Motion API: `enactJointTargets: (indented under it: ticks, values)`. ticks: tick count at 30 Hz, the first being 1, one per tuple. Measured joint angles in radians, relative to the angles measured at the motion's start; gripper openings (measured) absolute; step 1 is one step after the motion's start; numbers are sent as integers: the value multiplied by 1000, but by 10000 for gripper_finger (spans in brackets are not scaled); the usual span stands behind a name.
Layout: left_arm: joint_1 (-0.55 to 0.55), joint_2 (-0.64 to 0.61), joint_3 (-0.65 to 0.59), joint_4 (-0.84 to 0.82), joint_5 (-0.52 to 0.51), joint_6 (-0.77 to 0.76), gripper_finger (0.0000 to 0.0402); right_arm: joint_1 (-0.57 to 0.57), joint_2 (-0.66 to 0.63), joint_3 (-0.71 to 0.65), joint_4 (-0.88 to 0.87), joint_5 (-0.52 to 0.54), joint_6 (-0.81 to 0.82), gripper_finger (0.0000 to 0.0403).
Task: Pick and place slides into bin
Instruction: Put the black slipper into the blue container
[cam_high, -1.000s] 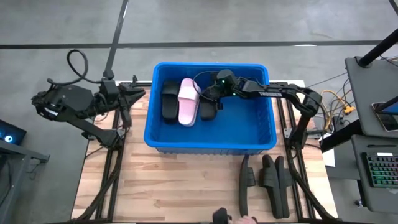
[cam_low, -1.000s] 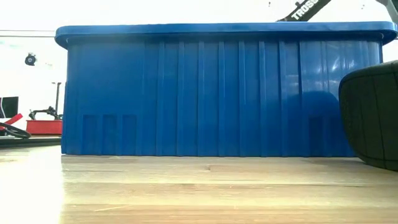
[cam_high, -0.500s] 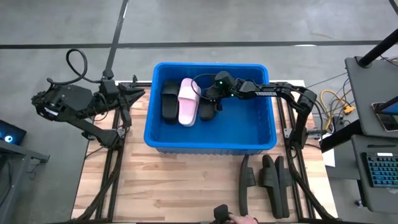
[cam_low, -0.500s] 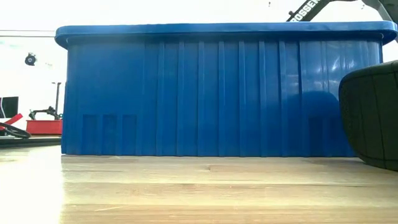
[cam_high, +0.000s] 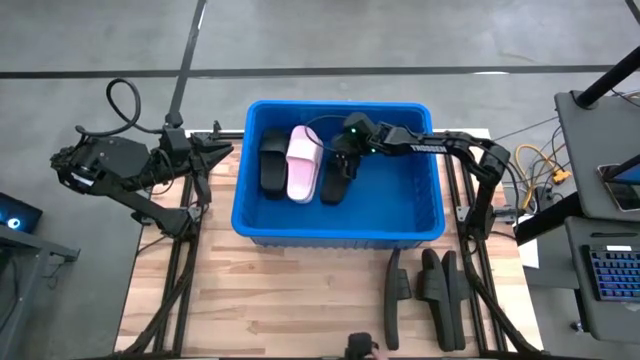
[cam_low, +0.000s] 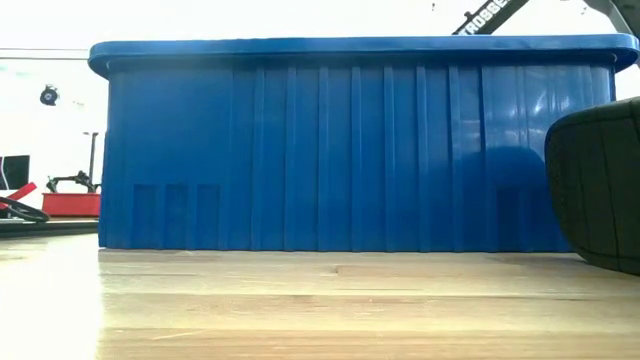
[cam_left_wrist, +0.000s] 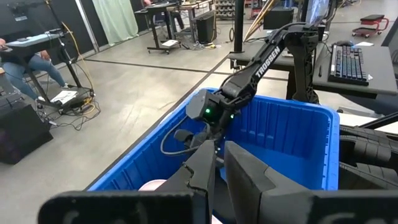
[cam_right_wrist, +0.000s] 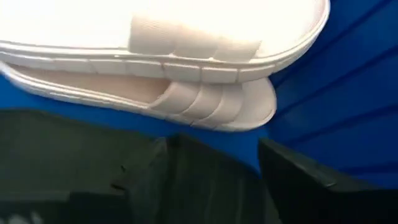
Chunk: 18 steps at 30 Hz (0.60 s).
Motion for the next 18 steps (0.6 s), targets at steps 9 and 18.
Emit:
enactJointTargets:
  ticks: [9,18]
  values:
    - [0,0,0,0,0,0,22,42,-3,190,-398,92,75,262]
    - [0,8,0,-1,0,0,22,75,47,178,-433,219,46,240]
